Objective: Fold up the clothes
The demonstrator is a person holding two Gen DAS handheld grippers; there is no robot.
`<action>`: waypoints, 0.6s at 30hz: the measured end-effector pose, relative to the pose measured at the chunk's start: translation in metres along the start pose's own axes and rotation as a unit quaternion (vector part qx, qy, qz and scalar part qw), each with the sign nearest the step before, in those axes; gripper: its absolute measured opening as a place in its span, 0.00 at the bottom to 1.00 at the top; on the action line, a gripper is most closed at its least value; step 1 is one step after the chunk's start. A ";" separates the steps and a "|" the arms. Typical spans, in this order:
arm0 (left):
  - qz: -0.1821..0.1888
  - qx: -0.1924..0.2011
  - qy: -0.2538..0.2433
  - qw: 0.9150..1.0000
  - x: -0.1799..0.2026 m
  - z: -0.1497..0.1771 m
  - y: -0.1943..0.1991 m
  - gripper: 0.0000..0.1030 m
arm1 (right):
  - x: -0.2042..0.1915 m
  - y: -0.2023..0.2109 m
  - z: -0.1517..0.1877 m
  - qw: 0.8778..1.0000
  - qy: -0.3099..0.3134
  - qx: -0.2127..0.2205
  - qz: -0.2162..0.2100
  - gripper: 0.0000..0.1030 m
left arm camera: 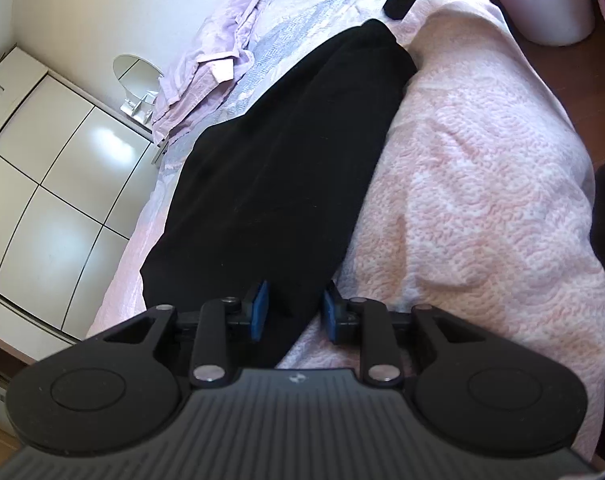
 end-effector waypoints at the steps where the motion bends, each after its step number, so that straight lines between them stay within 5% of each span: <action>1: -0.001 0.002 0.002 1.000 -0.001 0.000 0.002 0.23 | 0.013 0.001 0.000 1.000 -0.026 0.002 0.011 0.00; 5: -0.008 0.012 0.003 1.000 -0.005 -0.001 0.011 0.24 | 0.000 0.023 -0.006 1.000 0.016 0.011 0.006 0.05; 7: -0.016 0.014 -0.025 0.999 -0.002 0.003 0.010 0.25 | -0.022 0.027 -0.004 0.999 0.047 0.005 -0.019 0.30; 8: -0.021 0.014 -0.042 0.999 0.000 0.005 0.008 0.25 | -0.031 0.026 -0.003 0.998 0.051 0.006 -0.026 0.60; 9: -0.025 0.015 -0.055 0.998 0.001 0.006 0.007 0.25 | -0.035 0.024 -0.001 0.998 0.046 0.009 -0.032 0.68; 14: -0.025 0.001 -0.051 0.998 -0.006 0.006 -0.002 0.15 | -0.046 -0.004 0.011 0.999 0.021 -0.018 -0.046 0.60; 16: -0.025 0.001 -0.057 0.998 -0.004 0.008 -0.003 0.12 | -0.038 -0.012 0.013 0.997 0.029 -0.036 -0.055 0.14; 17: -0.025 0.001 -0.059 0.998 -0.004 0.009 -0.003 0.12 | -0.026 -0.011 0.011 0.997 0.029 -0.036 -0.054 0.01; 18: -0.025 0.001 -0.058 0.998 -0.004 0.010 -0.004 0.12 | -0.014 -0.009 0.009 0.998 0.030 -0.035 -0.052 0.00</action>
Point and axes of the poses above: each gripper's, at about its wrist camera, not at the fingertips, and y roughly against the way its jaws point, x to its right, z to its underside, the point moved 9 cm from there along -y, roughly the way its jaws point, and after that the axes turned 13 degrees about y, right-handed, at the moved point
